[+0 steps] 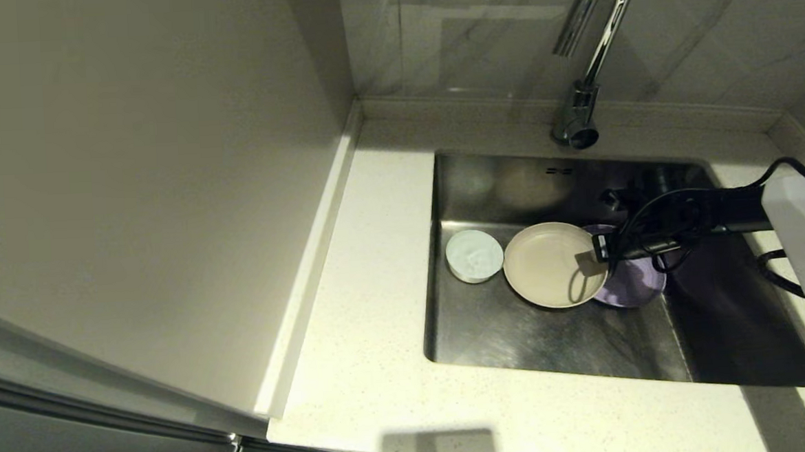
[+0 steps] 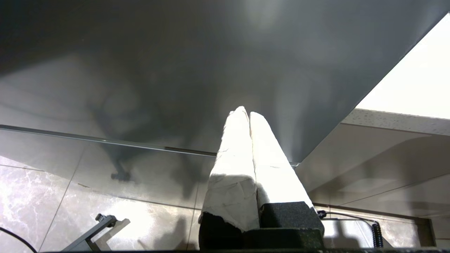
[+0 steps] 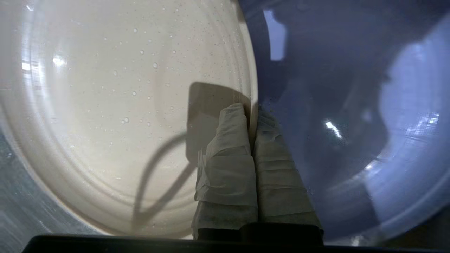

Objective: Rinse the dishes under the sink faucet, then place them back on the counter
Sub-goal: Put a plate back to the table from the sink

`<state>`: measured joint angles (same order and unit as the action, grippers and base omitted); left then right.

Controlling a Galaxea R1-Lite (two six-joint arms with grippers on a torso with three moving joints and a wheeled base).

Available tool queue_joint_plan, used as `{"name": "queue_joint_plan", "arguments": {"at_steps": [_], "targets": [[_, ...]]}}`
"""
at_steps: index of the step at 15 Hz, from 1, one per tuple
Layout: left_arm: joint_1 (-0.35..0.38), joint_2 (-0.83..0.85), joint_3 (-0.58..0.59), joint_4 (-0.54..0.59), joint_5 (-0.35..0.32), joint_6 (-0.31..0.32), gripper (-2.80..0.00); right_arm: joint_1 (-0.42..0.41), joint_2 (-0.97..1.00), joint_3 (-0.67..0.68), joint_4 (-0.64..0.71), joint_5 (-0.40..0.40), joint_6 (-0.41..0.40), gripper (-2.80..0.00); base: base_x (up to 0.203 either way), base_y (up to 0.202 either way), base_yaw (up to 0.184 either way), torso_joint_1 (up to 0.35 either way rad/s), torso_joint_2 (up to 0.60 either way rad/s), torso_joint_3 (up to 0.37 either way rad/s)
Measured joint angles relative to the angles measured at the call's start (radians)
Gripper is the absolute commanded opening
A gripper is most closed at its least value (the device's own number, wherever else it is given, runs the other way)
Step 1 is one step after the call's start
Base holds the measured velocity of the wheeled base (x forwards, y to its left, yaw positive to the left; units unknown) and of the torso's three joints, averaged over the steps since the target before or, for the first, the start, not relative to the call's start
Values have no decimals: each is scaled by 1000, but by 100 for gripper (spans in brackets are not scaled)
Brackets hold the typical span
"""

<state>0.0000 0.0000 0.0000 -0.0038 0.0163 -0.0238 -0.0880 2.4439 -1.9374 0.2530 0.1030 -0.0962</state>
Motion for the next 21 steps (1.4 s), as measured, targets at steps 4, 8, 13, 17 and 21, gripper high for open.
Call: {"name": "queue_joint_plan", "arguments": {"at_steps": [4, 8, 13, 17, 21], "targets": [[0, 0, 0, 0, -1, 0, -280, -27, -135, 115, -1, 4, -5, -280, 0, 0, 0, 0, 0, 0], [0, 0, 0, 0, 0, 0, -280, -91, -360, 298, -40, 8, -59, -280, 0, 0, 0, 0, 0, 0], [0, 0, 0, 0, 0, 0, -280, -313, -598, 521, -373, 24, -168, -280, 0, 0, 0, 0, 0, 0], [0, 0, 0, 0, 0, 0, -280, -442, -656, 451, -610, 86, -177, -280, 0, 0, 0, 0, 0, 0], [0, 0, 0, 0, 0, 0, -280, -458, -631, 474, -593, 80, -212, -280, 0, 0, 0, 0, 0, 0]]}}
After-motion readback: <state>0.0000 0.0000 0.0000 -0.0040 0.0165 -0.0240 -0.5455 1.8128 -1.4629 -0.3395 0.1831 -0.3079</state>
